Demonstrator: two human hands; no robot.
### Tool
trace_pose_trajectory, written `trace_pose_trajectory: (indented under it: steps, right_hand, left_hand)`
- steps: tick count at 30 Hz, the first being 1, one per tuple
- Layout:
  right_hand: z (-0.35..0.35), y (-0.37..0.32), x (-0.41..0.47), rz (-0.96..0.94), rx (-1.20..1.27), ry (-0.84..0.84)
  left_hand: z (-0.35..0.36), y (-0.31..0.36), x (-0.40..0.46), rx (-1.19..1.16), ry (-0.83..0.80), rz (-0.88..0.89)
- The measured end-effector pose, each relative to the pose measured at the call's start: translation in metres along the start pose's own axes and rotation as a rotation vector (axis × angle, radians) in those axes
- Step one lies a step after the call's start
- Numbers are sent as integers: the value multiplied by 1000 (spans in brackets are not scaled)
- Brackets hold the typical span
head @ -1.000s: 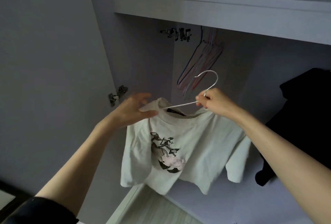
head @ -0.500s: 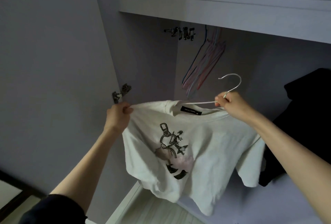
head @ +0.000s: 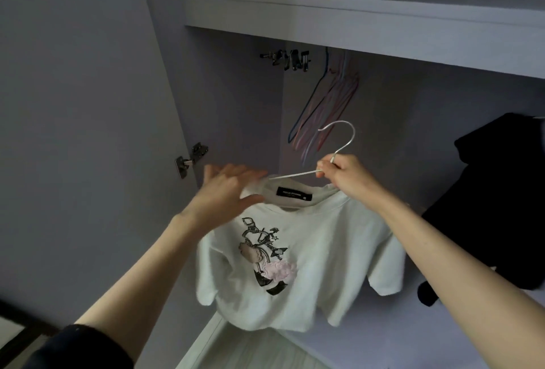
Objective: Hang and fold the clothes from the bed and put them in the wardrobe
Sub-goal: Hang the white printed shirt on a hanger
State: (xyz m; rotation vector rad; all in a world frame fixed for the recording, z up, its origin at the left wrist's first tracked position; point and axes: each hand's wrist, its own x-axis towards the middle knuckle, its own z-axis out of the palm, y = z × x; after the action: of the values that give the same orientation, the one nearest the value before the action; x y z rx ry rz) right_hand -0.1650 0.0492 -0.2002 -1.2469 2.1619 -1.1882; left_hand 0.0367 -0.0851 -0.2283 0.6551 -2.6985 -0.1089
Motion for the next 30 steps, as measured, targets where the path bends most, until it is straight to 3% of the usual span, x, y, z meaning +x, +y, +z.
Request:
trace_pose_trajectory:
  steps: [2, 6, 9, 12, 15, 20, 24, 28, 30]
  right_hand:
    - [3, -8, 2, -46, -51, -34]
    - [-3, -17, -1, -121, -69, -64]
    - [-16, -4, -8, -111, -10, -114]
    - [-34, 27, -18, -28, -109, -63]
    - [-40, 46, -22, 2, -189, 47]
    - [-42, 49, -19, -34, -161, 42]
    - [-57, 49, -19, -47, -161, 134]
    - [-58, 36, -17, 61, -514, -110]
    - [-45, 22, -16, 0, -458, -180]
  left_hand:
    - [3, 7, 2, -88, 106, 16]
    - [3, 11, 5, -356, 226, -166]
    - [2, 13, 4, -361, 324, -184]
    - [-2, 1, 3, -371, 391, -232]
    - [-5, -8, 2, -373, 388, -274]
    - [-3, -22, -2, -321, 305, -323]
    - [-3, -28, -8, -308, 251, -373]
    - [-4, -17, -5, -381, 282, -440]
    - [-2, -9, -5, -372, 266, -445]
